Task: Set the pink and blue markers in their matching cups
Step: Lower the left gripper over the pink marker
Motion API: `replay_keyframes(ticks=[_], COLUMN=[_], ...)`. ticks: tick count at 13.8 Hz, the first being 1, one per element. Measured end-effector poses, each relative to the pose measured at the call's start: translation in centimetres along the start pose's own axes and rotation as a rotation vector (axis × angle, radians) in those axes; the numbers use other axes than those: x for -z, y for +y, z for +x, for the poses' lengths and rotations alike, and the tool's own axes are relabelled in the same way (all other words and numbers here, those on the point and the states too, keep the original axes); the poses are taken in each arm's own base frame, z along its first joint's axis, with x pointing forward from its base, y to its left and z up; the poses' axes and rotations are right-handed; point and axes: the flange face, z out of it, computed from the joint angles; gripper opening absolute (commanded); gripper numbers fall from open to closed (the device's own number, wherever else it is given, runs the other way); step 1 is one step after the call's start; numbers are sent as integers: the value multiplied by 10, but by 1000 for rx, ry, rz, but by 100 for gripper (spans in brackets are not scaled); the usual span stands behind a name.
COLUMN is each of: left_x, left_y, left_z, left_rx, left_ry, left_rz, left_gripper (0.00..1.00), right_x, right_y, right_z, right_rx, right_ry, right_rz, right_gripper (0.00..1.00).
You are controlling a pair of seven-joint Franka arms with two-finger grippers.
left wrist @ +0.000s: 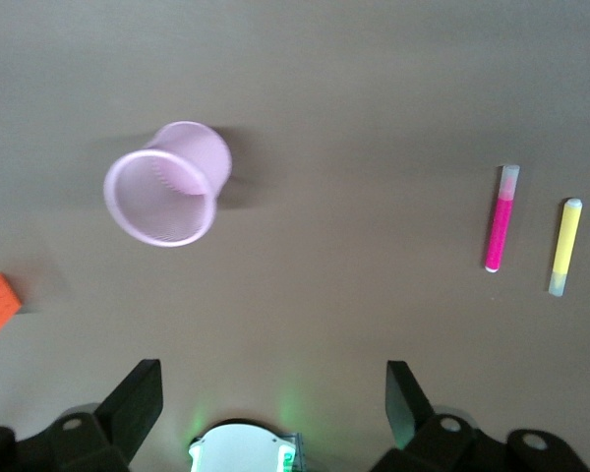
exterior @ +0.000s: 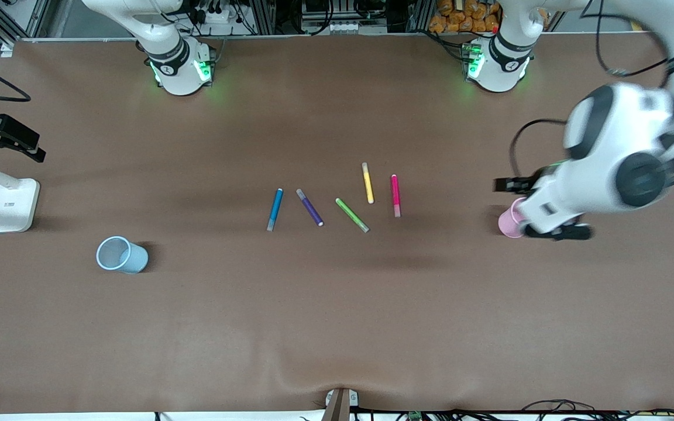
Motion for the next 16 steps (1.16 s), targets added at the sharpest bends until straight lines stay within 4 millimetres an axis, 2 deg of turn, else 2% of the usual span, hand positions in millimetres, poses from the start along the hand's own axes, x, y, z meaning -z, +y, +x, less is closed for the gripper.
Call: replay_keyframes(ticks=[1, 3, 7, 14, 16], left_x=[-11, -22, -22, -42, -54], left_y=[9, 10, 21, 74, 89], left_z=[8, 17, 15, 12, 13], left_rx=[5, 19, 40, 99, 121], left_ry=[-3, -12, -23, -13, 7], left_rz=[3, -4, -51, -27, -48], left_gripper=[100, 100, 100, 100, 100], right_x=[0, 0, -1, -2, -2], right_y=[0, 0, -1, -6, -6], right_z=[0, 0, -1, -1, -1], right_rx=[0, 0, 1, 11, 11], right_ry=[0, -1, -9, -13, -13], right_rz=[0, 0, 0, 0, 0], right_gripper=[100, 100, 100, 100, 100])
